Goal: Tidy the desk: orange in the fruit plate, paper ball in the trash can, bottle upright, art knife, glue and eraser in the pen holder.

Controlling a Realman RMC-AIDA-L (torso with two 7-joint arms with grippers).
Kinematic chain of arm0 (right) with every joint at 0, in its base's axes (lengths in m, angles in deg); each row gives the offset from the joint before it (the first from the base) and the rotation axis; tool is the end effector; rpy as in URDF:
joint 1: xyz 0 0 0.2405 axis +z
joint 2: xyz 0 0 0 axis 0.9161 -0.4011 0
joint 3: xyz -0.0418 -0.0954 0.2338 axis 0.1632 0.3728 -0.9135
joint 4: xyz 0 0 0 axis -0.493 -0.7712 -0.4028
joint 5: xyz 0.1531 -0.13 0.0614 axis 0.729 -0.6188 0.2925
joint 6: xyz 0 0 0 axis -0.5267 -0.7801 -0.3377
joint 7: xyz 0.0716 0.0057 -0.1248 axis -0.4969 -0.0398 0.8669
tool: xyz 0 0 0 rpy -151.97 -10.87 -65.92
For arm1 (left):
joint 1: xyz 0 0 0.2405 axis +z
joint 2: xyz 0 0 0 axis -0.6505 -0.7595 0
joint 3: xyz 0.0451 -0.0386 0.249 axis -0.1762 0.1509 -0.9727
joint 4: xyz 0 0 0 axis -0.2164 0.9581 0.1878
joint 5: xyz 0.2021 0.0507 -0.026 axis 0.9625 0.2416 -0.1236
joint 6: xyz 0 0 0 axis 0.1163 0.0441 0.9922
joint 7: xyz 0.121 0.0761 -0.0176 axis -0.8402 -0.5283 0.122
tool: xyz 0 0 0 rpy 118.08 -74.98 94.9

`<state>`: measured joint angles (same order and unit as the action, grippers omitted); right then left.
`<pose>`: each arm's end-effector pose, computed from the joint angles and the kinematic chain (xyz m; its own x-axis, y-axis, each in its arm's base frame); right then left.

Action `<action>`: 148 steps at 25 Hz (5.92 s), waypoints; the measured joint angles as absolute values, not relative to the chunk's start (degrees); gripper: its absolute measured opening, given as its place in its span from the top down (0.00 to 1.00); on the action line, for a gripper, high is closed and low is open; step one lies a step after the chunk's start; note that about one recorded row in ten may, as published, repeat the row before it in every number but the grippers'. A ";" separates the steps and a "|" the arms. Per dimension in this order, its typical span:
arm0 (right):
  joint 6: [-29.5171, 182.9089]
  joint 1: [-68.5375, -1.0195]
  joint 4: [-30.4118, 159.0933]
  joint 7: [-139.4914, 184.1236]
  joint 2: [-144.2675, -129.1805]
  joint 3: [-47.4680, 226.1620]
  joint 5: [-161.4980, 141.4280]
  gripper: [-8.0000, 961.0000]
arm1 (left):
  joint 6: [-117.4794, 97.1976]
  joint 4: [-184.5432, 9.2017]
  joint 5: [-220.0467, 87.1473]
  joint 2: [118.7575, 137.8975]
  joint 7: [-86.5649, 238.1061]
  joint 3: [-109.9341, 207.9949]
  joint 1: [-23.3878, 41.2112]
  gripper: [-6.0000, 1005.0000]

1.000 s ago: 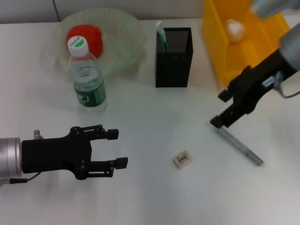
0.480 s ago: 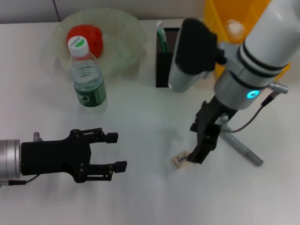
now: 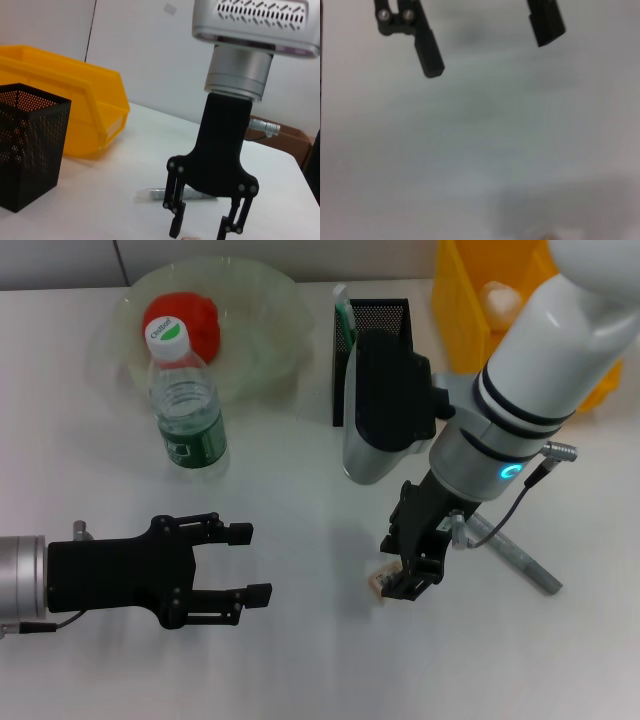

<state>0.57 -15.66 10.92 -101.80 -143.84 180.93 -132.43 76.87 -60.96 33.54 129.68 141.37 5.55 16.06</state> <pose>0.1314 0.3387 -0.0933 0.8637 -0.0928 0.4954 -0.1134 -0.9935 0.0116 -0.2927 0.2692 -0.0227 0.8259 0.3145 0.4680 0.3596 -0.9331 -0.0076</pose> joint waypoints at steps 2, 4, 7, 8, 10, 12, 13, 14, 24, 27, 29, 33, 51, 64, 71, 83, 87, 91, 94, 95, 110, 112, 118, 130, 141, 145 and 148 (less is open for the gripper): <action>1.08 -15.30 11.63 -101.57 -143.85 181.69 -132.18 0.42 | 76.86 -60.96 33.54 129.69 141.37 5.55 16.03 0.21; 1.25 -15.14 11.96 -101.20 -143.86 181.99 -132.14 0.44 | 76.85 -60.96 33.54 129.69 141.41 5.55 15.94 0.21; 0.99 -15.12 11.99 -100.44 -143.87 182.04 -132.12 0.45 | 76.81 -60.96 33.54 129.69 141.43 5.55 15.88 0.21; 0.88 -15.07 11.99 -100.34 -143.88 182.07 -132.10 0.46 | 76.77 -60.96 33.54 129.69 141.43 5.55 15.88 0.21; 0.84 -14.97 12.00 -100.27 -143.89 182.12 -132.09 0.46 | 76.68 -60.96 33.54 129.69 141.44 5.55 15.89 0.21; 0.90 -14.91 12.17 -100.15 -143.90 182.28 -132.09 0.47 | 76.53 -60.96 33.54 129.69 141.44 5.55 15.85 0.21; 1.01 -14.82 12.30 -100.06 -143.90 182.46 -132.09 0.48 | 76.46 -60.96 33.54 129.69 141.45 5.55 15.83 0.21; 1.06 -14.75 12.44 -100.04 -143.90 182.58 -132.08 0.48 | 76.40 -60.96 33.53 129.69 141.45 5.55 15.81 0.21; 1.13 -14.23 13.51 -99.93 -143.90 183.40 -131.98 0.57 | 75.96 -60.96 33.53 129.69 141.55 5.63 15.71 0.21; 0.82 -14.13 13.51 -99.94 -143.90 183.78 -131.98 0.61 | 75.92 -60.96 33.53 129.69 141.55 5.64 15.70 0.21; 0.66 -14.08 13.50 -99.95 -143.90 183.80 -131.98 0.66 | 75.92 -60.96 33.53 129.69 141.55 5.64 15.70 0.21; 0.10 -14.06 13.04 -100.20 -143.90 183.79 -132.24 0.80 | 75.92 -60.96 33.53 129.69 141.55 5.60 15.88 0.21; -1.70 -15.66 7.39 -100.48 -143.83 185.87 -132.28 0.77 | 76.51 -60.99 33.53 129.57 141.54 5.55 16.40 0.21; 0.73 -15.72 7.68 -100.07 -143.90 189.62 -132.37 0.50 | 76.56 -60.96 33.53 129.53 141.63 5.84 16.26 0.21; 1.21 -15.42 8.61 -99.83 -143.90 189.62 -132.20 0.53 | 76.64 -60.88 33.53 129.59 141.63 5.78 16.09 0.21; -4.83 -20.67 -2.70 -99.59 -143.31 170.97 -135.01 0.73 | 77.99 -60.44 33.51 129.25 141.50 6.06 16.47 0.21; -4.75 -22.55 -8.84 -99.52 -143.31 162.95 -135.80 0.70 | 78.05 -60.44 33.52 129.25 141.43 6.08 16.61 0.21; 2.78 -23.97 -11.98 -99.75 -143.36 156.96 -135.81 0.68 | 78.07 -60.43 33.53 129.25 141.50 6.05 16.67 0.21; 11.01 -24.76 -10.50 -99.90 -143.49 156.92 -135.67 0.66 | 78.38 -60.43 33.54 129.28 141.46 6.05 16.68 0.21; 13.85 -25.06 -9.54 -99.86 -143.57 157.32 -135.44 0.66 | 78.58 -60.43 33.54 129.32 141.37 6.08 16.68 0.21; 22.47 -23.47 -0.72 -100.61 -143.52 160.28 -134.42 0.56 | 78.75 -60.43 33.53 129.55 141.19 6.04 16.84 0.21; 17.30 -23.74 -2.32 -102.80 -143.38 160.23 -134.66 0.54 | 78.84 -60.43 33.54 129.50 141.33 6.01 16.85 0.21; 2.45 -24.40 -5.58 -111.48 -143.39 161.54 -139.84 0.52 | 79.03 -60.44 33.54 129.72 141.34 5.56 16.75 0.21; 4.73 -27.64 1.20 -115.35 -143.60 167.85 -142.47 0.52 | 79.02 -60.44 33.53 129.78 141.52 5.55 16.05 0.21; 6.85 -27.69 3.80 -115.81 -143.63 170.09 -143.88 0.59 | 78.90 -60.47 33.53 129.82 141.55 5.55 15.76 0.21; 6.89 -27.65 4.18 -115.83 -143.63 170.53 -144.10 0.64 | 78.70 -60.57 33.53 129.84 141.55 5.55 15.77 0.21; 6.96 -27.52 4.62 -115.85 -143.63 171.44 -144.68 0.66 | 78.65 -60.61 33.53 129.87 141.54 5.56 15.78 0.21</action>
<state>6.96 -27.52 4.62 -115.85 -143.63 171.44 -144.68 78.65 -60.61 33.53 129.87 141.54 5.56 15.78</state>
